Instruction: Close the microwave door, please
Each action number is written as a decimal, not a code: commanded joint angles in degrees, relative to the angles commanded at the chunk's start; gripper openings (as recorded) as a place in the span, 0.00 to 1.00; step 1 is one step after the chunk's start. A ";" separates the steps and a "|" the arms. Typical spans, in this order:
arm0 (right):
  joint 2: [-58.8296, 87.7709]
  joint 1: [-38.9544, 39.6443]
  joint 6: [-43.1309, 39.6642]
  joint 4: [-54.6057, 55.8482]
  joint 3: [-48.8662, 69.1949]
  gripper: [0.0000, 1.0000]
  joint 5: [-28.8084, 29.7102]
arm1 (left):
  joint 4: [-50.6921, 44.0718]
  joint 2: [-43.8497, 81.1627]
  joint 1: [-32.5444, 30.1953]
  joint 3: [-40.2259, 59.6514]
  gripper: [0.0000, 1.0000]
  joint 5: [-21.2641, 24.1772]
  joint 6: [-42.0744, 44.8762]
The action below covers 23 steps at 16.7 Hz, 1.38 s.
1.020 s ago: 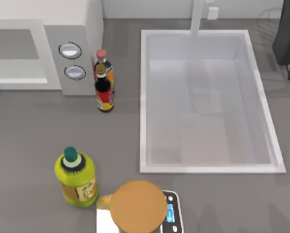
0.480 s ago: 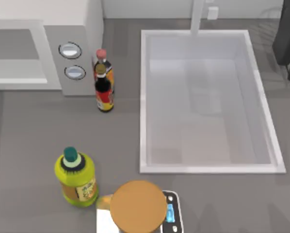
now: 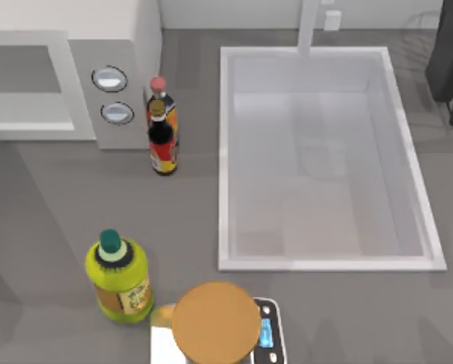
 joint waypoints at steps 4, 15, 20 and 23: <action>0.00 0.00 0.00 0.00 0.00 1.00 0.00 | 0.13 -0.65 -0.49 -0.81 0.00 -0.28 -0.76; 0.00 0.00 0.00 0.00 0.00 1.00 0.00 | 6.00 -17.74 -17.15 -16.07 0.00 -10.04 -16.46; 0.00 0.00 0.00 0.00 0.00 1.00 0.00 | 5.90 -17.68 -17.62 -16.08 0.00 -10.31 -16.99; 0.00 0.00 0.00 0.00 0.00 1.00 0.00 | 6.09 -19.29 -22.06 -17.14 0.00 -13.29 -20.38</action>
